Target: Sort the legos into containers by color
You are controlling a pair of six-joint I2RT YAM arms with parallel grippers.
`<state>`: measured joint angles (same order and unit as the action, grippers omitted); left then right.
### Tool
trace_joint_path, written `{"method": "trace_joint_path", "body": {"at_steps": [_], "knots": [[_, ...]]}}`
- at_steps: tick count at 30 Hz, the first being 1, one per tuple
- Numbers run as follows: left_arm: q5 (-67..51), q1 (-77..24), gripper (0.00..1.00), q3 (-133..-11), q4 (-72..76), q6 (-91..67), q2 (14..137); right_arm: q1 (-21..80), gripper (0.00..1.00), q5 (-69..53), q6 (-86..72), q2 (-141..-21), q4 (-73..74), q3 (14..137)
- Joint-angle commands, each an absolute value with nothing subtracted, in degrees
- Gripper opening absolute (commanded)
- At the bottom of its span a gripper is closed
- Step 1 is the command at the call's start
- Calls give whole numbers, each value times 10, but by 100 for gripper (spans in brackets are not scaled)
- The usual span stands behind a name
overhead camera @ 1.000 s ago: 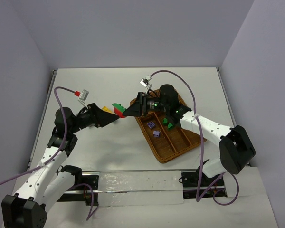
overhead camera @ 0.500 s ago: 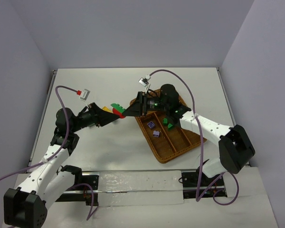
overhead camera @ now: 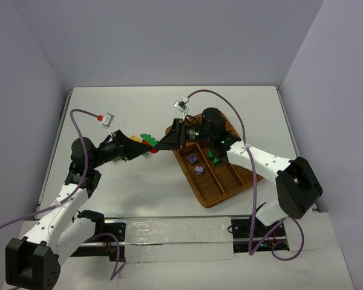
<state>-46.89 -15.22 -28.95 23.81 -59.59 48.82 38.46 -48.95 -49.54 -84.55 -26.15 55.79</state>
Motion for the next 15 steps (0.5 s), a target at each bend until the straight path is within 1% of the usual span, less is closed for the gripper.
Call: {"method": "trace_joint_path", "body": {"at_steps": [1,2,4,5,6,7,8,9,10,12,15], "knots": [[-480,-150,28,-298,298,-603,490,393,0,-495,-484,-845,-266,569],[-480,-151,18,-299,297,-602,491,393,0,-495,-483,-845,-266,568],[-478,-150,1,-301,285,-597,491,393,0,-492,-483,-845,-266,569],[-477,-151,0,-302,280,-595,490,393,0,-491,-484,-845,-265,568],[-475,-151,0,-302,275,-592,488,393,2,-490,-485,-845,-264,568],[-472,-151,0,-302,269,-590,486,392,7,-489,-485,-845,-264,569],[-470,-151,0,-302,263,-586,486,392,13,-489,-486,-845,-264,569],[-467,-151,0,-304,256,-582,482,391,26,-488,-488,-844,-264,567],[-464,-151,0,-304,248,-578,481,391,31,-487,-489,-843,-264,567],[-462,-151,0,-307,238,-571,479,390,40,-482,-490,-839,-264,565],[-460,-151,0,-311,228,-564,480,386,46,-475,-493,-834,-264,563]]}}
